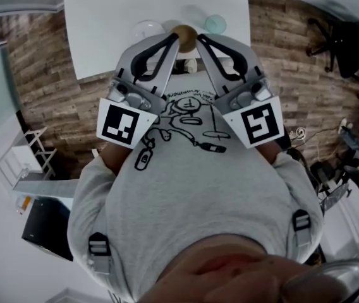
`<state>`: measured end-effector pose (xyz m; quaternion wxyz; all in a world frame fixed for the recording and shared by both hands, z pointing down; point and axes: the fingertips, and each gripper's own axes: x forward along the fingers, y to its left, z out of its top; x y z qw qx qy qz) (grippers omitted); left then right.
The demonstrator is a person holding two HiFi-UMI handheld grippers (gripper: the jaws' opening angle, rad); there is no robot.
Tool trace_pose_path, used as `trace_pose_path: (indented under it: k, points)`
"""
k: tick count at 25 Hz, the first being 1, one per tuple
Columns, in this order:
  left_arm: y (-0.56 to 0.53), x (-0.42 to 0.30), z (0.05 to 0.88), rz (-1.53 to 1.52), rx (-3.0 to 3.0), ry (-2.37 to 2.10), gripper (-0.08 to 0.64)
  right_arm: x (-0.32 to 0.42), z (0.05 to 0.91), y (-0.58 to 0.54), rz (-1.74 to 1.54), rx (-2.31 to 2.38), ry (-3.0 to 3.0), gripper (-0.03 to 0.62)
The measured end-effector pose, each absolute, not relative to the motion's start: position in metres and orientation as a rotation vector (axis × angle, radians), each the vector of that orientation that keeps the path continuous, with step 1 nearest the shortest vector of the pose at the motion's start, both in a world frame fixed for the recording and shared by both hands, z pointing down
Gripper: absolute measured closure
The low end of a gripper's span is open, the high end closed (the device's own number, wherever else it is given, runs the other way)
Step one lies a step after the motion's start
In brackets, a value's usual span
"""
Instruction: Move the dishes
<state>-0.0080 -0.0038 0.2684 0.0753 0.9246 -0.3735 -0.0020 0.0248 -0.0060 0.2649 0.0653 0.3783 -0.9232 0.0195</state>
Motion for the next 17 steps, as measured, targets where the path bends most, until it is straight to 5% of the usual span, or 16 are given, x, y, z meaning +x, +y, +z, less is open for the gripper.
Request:
trace_pose_path:
  k: [17]
  points:
    - [-0.0065,-0.0133,0.2719,0.023,2.781,-1.134,0.558,0.0207,0.2631,-0.0102,0.047,1.154,-2.775,0.558]
